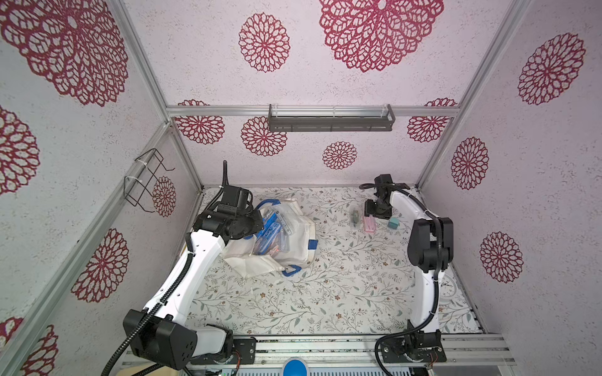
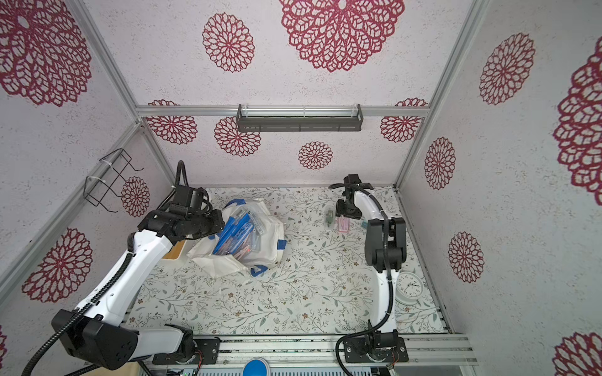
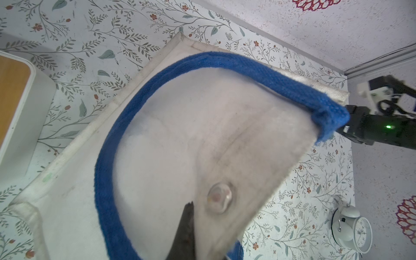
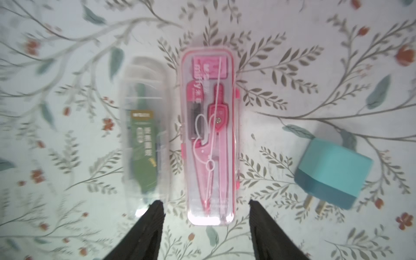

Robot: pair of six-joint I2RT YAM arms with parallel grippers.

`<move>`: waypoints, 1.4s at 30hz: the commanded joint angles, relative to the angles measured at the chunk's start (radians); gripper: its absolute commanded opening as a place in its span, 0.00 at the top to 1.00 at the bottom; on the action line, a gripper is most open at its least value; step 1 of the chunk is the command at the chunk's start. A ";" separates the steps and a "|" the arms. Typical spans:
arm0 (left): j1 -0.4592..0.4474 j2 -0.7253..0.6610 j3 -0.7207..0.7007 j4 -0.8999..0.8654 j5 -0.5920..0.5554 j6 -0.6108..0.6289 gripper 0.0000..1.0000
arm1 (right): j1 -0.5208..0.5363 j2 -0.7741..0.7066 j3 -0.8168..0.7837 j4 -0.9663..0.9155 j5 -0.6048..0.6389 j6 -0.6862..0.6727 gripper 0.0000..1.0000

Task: Take out the compass set from the canvas bag
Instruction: Place the compass set at the center of the board, then pick up the compass set from the canvas bag.

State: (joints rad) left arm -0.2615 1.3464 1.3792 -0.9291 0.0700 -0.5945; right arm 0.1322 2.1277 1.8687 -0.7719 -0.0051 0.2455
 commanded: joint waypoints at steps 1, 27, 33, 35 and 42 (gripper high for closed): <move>0.009 -0.023 0.011 0.015 -0.001 -0.004 1.00 | 0.039 -0.173 -0.046 0.072 -0.056 0.061 0.39; 0.011 0.005 0.029 0.004 -0.018 -0.039 1.00 | 0.702 -0.385 -0.249 0.354 -0.087 0.122 0.62; 0.010 0.004 0.040 0.000 -0.022 -0.040 1.00 | 0.707 -0.268 -0.217 0.362 -0.049 0.134 0.63; 0.010 0.005 0.044 -0.004 -0.022 -0.038 1.00 | 0.707 -0.220 -0.184 0.360 -0.030 0.134 0.62; 0.010 0.010 0.059 -0.014 -0.024 -0.035 1.00 | 0.708 -0.074 -0.057 0.322 0.009 0.129 0.54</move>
State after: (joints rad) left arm -0.2592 1.3605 1.3960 -0.9382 0.0563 -0.6182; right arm 0.8406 2.0472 1.7412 -0.4335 -0.0387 0.3843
